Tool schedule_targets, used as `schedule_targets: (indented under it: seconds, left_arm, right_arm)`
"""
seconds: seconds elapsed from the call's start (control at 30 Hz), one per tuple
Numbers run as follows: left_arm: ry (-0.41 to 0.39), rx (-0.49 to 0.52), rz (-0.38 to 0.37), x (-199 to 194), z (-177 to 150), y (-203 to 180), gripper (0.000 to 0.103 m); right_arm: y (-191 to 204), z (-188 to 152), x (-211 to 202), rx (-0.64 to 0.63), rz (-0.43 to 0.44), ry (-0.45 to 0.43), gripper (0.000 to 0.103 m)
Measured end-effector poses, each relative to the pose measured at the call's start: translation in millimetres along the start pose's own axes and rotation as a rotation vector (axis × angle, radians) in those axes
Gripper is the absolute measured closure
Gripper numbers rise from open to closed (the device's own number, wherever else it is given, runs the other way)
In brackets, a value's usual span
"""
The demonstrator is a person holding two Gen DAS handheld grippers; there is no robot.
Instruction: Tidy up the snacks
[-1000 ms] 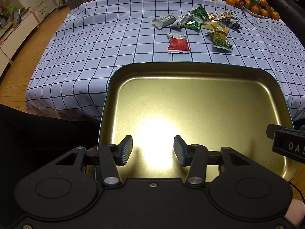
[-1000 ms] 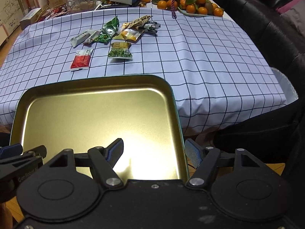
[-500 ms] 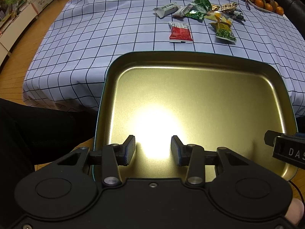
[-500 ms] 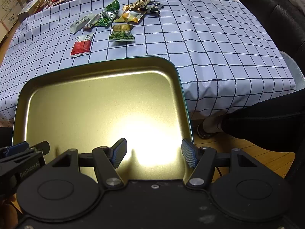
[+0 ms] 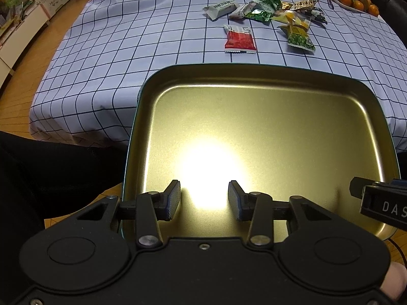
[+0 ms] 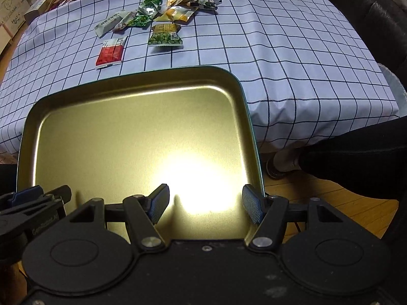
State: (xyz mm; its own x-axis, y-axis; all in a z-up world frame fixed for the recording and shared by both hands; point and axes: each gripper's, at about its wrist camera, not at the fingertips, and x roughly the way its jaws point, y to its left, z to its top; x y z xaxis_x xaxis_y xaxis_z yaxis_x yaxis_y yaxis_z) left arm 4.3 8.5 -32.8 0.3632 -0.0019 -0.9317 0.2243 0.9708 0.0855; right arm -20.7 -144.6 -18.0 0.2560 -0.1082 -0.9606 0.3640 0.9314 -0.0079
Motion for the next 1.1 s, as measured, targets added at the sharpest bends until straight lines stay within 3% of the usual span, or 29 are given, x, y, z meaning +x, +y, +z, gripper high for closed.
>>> schedule_targets:
  seconds: [1.1]
  left_arm:
    - [0.115, -0.031, 0.005, 14, -1, 3, 0.053]
  right_arm:
    - [1, 2, 12, 0.017, 0.022, 0.060, 0.038]
